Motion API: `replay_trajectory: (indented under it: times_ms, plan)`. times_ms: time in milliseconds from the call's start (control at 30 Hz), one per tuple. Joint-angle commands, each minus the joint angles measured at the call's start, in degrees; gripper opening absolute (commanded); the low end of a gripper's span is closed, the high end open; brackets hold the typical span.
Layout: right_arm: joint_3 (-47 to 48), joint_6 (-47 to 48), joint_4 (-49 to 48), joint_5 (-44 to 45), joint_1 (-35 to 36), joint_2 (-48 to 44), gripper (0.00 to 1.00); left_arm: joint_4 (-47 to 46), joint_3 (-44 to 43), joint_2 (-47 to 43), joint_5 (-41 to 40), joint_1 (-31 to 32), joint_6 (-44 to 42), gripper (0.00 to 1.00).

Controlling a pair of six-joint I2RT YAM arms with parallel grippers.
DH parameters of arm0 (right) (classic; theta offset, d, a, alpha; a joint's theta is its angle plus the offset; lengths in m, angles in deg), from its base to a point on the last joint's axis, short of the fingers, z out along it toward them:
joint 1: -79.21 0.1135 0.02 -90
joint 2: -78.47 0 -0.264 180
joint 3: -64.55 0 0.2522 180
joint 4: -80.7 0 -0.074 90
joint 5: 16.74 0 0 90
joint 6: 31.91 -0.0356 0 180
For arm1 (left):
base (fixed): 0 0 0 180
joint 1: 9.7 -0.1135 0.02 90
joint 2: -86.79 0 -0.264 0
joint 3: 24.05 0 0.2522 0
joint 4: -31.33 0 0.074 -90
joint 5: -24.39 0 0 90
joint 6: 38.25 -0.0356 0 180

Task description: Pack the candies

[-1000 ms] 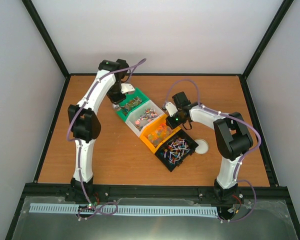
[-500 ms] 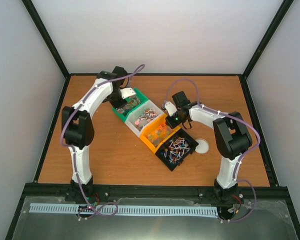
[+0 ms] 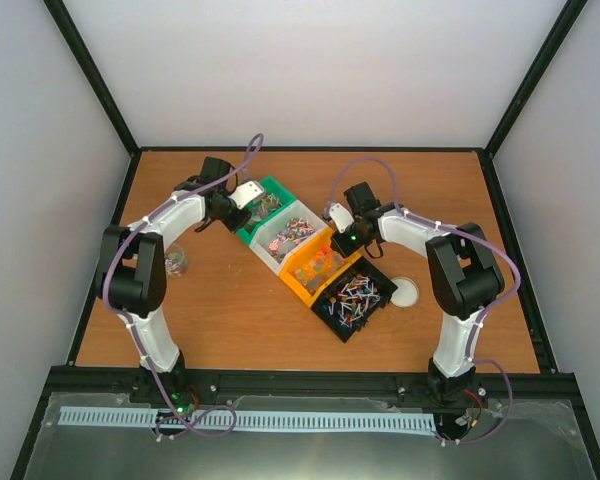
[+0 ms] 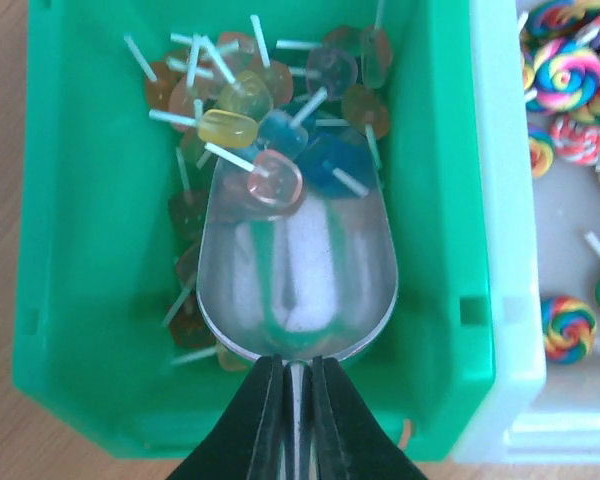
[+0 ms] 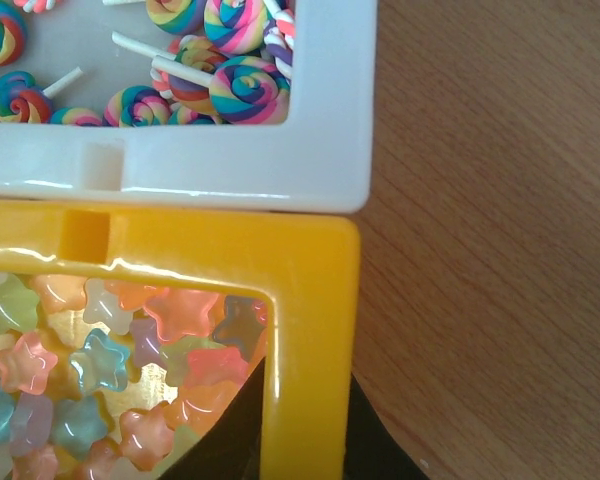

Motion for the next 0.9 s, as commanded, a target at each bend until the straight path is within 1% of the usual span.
replay_trajectory:
  times_ms: [0,167,333,533,733,867]
  plan:
    - [0.4,2.38,1.86,0.04,-0.3,1.78,0.03,-4.03,1.67,3.03,5.32,0.37,3.71,0.01]
    - [0.16,2.01,2.78,-0.61,-1.23,2.07,0.03,-12.14,4.1,2.6,9.61,0.37,9.6,0.01]
    - [-0.74,2.04,3.67,-0.43,-3.8,1.42,0.03,-19.34,9.48,-0.25,10.26,0.28,10.89,0.01]
    - [-0.38,1.42,4.04,-0.82,-6.64,1.44,0.03,-24.59,14.72,-4.71,10.42,-0.5,11.92,0.01]
    - [-0.59,2.31,3.88,-1.26,-6.77,1.57,0.03,-29.18,19.25,-8.52,10.3,-0.93,12.7,0.01]
    - [-0.3,2.52,3.83,-1.5,-6.77,1.54,0.03,-30.19,19.79,-10.02,10.78,-1.4,14.51,0.01]
